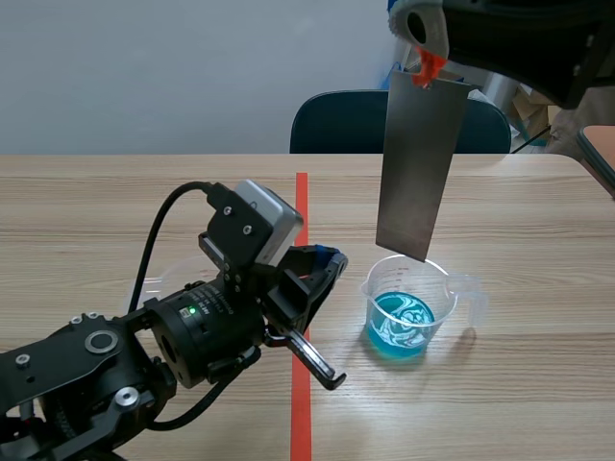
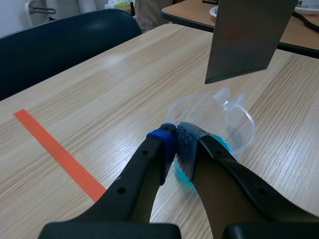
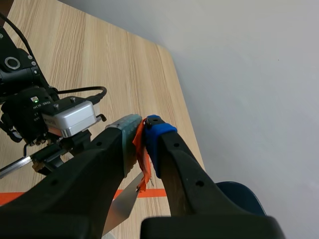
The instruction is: Do the redox reaction experiment
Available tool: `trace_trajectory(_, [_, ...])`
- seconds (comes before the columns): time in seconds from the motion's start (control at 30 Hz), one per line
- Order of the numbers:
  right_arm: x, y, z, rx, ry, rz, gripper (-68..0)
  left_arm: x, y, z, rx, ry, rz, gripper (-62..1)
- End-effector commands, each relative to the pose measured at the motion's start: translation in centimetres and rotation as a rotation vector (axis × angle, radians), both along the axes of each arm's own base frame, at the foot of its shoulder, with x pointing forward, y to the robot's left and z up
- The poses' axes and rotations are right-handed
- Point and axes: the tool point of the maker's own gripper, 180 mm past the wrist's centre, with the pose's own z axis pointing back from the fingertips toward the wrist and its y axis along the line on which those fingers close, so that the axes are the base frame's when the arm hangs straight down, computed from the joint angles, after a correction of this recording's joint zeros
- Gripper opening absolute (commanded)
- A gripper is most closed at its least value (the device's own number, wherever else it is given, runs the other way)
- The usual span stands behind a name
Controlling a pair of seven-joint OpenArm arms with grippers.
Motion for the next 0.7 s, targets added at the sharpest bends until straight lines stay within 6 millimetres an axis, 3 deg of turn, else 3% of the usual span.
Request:
trace_trajectory(0.0, [-0.3,0.2,0.8,0.009,-0.019,0.018,-66.9,0.0,0.7,0.9,-0.023,-0.022,0.011,-57.3])
trace_trajectory(0.2, [-0.3,0.2,0.8,0.009,-0.019,0.018,-66.9,-1.2,2.3,1.3,-0.023,-0.018,0.022,-57.3])
trace_trajectory(0.67, [-0.3,0.2,0.8,0.009,-0.019,0.018,-66.9,-6.3,7.4,2.3,-0.011,0.001,0.045,-57.3])
